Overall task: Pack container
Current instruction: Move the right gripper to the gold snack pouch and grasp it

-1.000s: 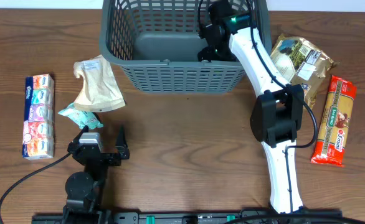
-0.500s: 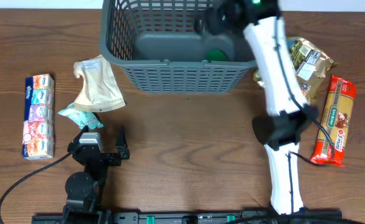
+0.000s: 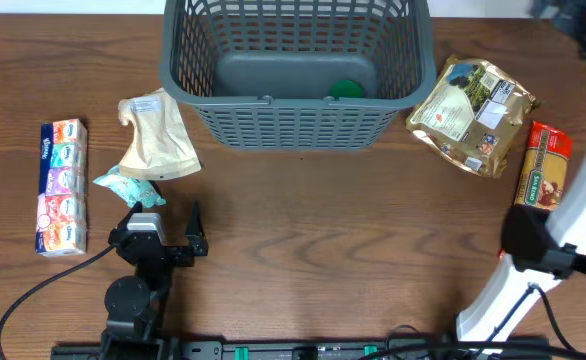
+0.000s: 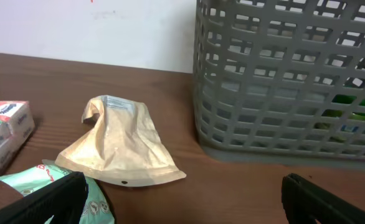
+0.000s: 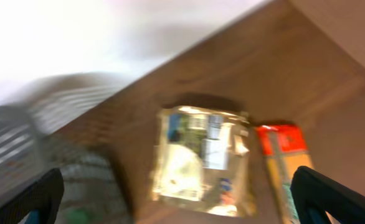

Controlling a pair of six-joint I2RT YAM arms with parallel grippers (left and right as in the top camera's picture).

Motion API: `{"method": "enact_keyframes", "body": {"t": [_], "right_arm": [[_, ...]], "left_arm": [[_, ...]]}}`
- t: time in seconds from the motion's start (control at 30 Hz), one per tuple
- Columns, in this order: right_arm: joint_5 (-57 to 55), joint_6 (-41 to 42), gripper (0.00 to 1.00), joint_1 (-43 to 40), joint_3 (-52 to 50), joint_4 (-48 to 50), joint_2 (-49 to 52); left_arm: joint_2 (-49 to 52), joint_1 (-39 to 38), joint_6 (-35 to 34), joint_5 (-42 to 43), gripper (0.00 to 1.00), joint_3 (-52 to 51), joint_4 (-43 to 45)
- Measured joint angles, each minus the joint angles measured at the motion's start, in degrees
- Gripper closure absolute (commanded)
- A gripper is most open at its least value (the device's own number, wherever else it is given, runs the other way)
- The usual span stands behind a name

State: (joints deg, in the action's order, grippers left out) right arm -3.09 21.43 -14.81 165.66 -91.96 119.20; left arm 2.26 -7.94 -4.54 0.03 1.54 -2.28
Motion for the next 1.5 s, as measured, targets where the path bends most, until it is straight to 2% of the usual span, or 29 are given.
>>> {"method": "enact_keyframes", "body": {"t": [0.17, 0.33, 0.53, 0.67, 0.9, 1.17, 1.4, 1.5], "right_arm": [[9.2, -6.6, 0.01, -6.6, -0.1, -1.4, 2.4], [16.1, -11.3, 0.01, -8.9, -1.4, -3.6, 8.9], [18.4, -13.2, 0.01, -9.7, -7.7, -4.9, 18.9], [17.2, -13.7, 0.01, -9.7, -14.7, -4.2, 21.7], [15.8, -15.0, 0.01, -9.9, -25.0, 1.5, 21.7], [17.5, -16.2, 0.01, -9.7, -40.4, 13.4, 21.7], [20.1, -16.5, 0.01, -9.4, -46.4, 19.5, 19.7], [20.5, -16.5, 0.09, -9.1, -47.3, 20.7, 19.6]], "left_arm": [[0.0, 0.0, 0.0, 0.0, 0.02, 0.0, 0.0], [0.0, 0.0, 0.0, 0.0, 0.02, 0.0, 0.0], [0.0, 0.0, 0.0, 0.0, 0.02, 0.0, 0.0], [0.0, 0.0, 0.0, 0.0, 0.02, 0.0, 0.0], [0.0, 0.0, 0.0, 0.0, 0.02, 0.0, 0.0], [0.0, 0.0, 0.0, 0.0, 0.02, 0.0, 0.0], [0.0, 0.0, 0.0, 0.0, 0.02, 0.0, 0.0], [0.0, 0.0, 0.0, 0.0, 0.02, 0.0, 0.0]]}}
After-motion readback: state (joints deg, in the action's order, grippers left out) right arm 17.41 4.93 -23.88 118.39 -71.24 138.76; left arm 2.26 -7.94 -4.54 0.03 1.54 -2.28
